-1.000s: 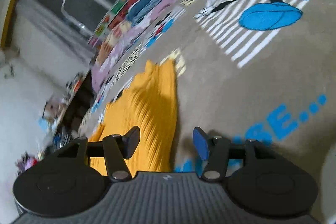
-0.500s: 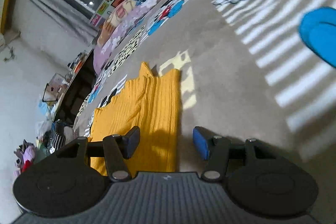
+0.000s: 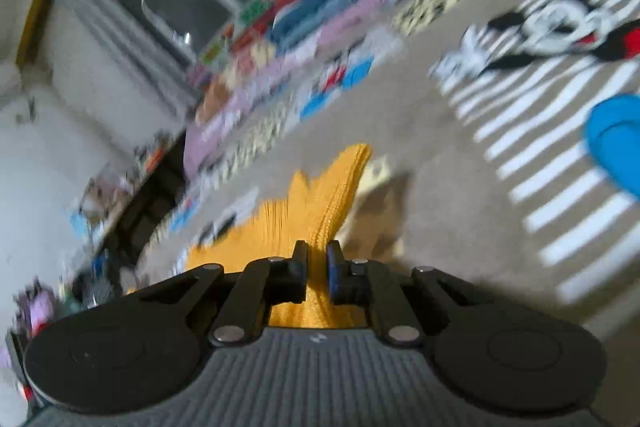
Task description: Fold clothes
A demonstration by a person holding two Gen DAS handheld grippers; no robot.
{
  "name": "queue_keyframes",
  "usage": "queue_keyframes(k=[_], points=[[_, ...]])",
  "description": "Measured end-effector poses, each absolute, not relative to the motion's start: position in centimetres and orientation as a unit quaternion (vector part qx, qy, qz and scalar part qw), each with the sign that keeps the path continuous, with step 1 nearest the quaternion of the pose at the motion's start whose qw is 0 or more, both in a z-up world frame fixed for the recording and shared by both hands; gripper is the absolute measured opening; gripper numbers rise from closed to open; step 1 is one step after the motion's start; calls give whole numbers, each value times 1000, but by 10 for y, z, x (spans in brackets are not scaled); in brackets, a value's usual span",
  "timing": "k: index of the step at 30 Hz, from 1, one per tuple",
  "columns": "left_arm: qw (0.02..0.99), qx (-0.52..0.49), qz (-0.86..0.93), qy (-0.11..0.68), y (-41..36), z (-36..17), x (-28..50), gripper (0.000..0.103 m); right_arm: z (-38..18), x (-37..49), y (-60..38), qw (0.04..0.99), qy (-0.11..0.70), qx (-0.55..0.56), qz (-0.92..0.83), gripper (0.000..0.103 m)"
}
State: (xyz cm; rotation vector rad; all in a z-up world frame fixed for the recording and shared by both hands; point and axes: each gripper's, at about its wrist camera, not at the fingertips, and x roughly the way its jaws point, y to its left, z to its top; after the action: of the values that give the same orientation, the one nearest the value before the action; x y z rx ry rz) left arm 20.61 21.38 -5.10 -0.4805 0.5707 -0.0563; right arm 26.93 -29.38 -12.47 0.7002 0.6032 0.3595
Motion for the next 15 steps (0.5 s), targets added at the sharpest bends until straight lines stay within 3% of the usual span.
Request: queue_keyframes(k=[8,15], points=[[947,-244,87,191,261,-22,135,5,-93,214,-363,900,204,372,99,11],[916,-284,174,225,296,-64,110,5,-130,184,-407,890,207,406,6,4]])
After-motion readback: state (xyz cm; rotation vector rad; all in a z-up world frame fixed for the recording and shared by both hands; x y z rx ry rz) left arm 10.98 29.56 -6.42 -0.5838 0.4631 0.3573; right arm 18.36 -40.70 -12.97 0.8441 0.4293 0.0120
